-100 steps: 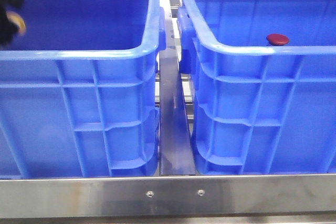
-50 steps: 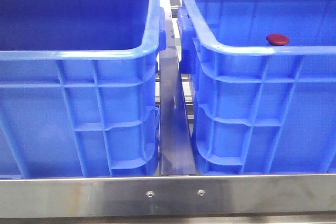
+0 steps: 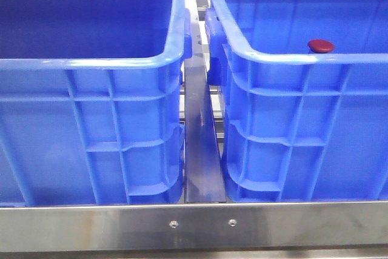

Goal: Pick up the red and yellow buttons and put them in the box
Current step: 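Grasp the yellow-capped button with the left gripper and lift it, then pass the yellow button to the right gripper, which grips its cap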

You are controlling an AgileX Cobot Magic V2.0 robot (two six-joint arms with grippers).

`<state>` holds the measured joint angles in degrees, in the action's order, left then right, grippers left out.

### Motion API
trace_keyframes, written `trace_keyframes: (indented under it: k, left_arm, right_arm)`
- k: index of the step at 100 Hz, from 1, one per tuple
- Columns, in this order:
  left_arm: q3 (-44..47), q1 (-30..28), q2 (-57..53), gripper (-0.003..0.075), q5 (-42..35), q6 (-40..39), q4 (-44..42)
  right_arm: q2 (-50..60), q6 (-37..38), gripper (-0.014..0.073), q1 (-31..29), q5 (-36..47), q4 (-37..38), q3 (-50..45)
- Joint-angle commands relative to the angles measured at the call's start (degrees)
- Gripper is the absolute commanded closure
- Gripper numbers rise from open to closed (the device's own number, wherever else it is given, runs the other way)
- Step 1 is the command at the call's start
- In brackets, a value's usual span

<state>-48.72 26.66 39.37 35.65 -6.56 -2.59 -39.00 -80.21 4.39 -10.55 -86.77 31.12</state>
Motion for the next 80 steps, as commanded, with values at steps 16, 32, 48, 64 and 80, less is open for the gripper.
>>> trace_keyframes:
  k: [16,32,48,64,80]
  left_arm:
    - [-1.3,0.5,-0.5,0.0692,-3.4,-0.2,0.2]
    - [-1.3,0.5,-0.5,0.0692,-3.5,-0.2,0.5]
    - [-1.3,0.5,0.6,0.0692,-4.3,4.9,3.8]
    - [-1.3,0.5,4.6,0.0692,-6.5,14.4,15.5]
    - [-1.3,0.5,8.8,0.0692,-7.7,20.4,22.9]
  right_arm:
    - [0.0,-0.2,0.0211,-0.2,-4.8,-2.7,1.4]
    - [0.0,-0.2,0.007,-0.2,-9.6,-8.5,1.5]
    - [0.0,-0.2,0.0072,-0.2,-13.6,-10.4,1.5]
    - [-0.2,-0.2,0.0072,-0.2,-16.7,-12.7,1.5]
    - [-3.0,-0.2,0.0072,-0.2,-26.1,-18.9,1.7]
